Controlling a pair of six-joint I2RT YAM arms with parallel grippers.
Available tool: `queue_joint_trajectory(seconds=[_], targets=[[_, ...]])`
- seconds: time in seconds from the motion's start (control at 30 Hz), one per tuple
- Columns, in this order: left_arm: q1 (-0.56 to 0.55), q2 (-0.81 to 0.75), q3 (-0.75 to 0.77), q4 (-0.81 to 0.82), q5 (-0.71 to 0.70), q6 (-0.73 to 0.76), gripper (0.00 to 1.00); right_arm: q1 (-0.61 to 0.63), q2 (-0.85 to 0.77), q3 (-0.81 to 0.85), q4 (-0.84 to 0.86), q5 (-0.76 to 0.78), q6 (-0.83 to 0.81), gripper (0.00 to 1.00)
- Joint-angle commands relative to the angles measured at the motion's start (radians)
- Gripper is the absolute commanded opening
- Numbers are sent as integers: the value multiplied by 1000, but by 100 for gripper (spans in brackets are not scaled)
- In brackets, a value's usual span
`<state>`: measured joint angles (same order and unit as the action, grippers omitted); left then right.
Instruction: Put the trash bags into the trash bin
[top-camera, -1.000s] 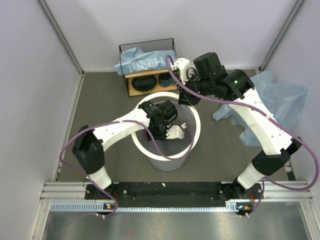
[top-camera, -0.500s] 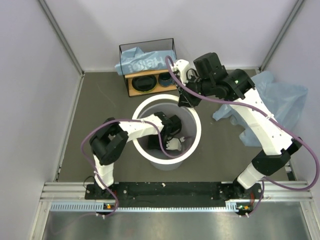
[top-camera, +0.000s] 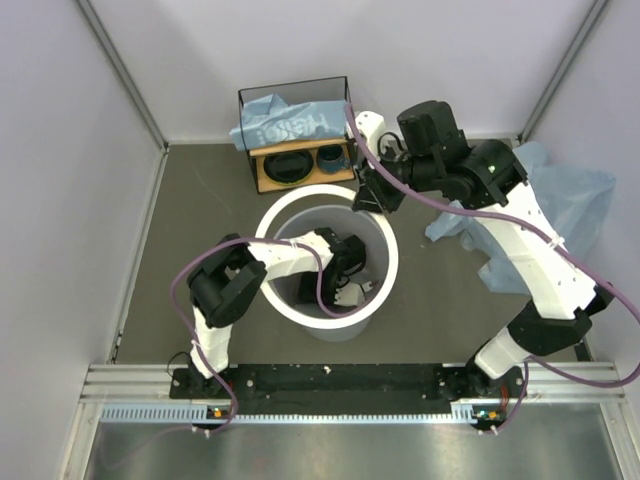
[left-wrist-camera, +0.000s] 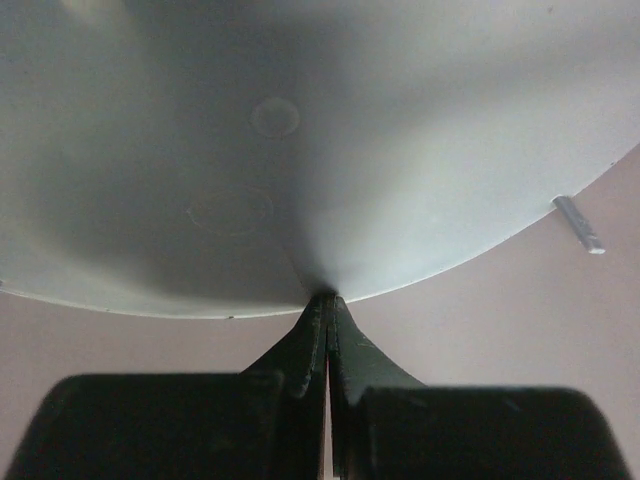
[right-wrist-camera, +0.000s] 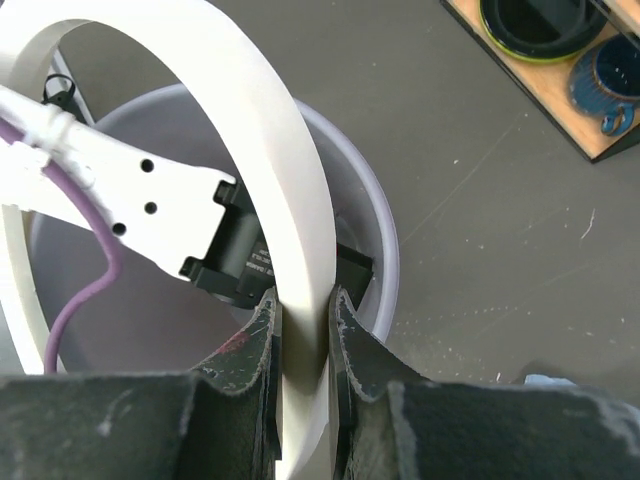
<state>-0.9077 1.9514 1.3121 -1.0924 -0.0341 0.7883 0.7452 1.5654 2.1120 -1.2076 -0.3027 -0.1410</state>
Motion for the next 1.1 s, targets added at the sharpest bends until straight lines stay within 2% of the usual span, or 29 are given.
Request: queue_joint_trajectory(seconds=[0.0, 0.47, 0.63, 0.83, 0.97, 1.07], targets=[[4, 76, -20, -23, -26, 9, 0, 71, -120, 97, 141, -182, 106, 0], [29, 124, -16, -23, -33, 15, 0, 215, -274, 8, 146, -202, 8, 0], [33, 126, -14, -26, -38, 17, 0, 310, -324, -72, 149, -113, -75, 0], [33, 96, 25, -60, -36, -4, 0, 330, -338, -110, 167, -81, -81, 0], [30, 54, 85, -113, -35, -27, 8, 330, -331, -141, 194, -38, -54, 0], [30, 17, 113, -139, -41, -43, 11, 329, -317, -152, 207, -1, -31, 0]])
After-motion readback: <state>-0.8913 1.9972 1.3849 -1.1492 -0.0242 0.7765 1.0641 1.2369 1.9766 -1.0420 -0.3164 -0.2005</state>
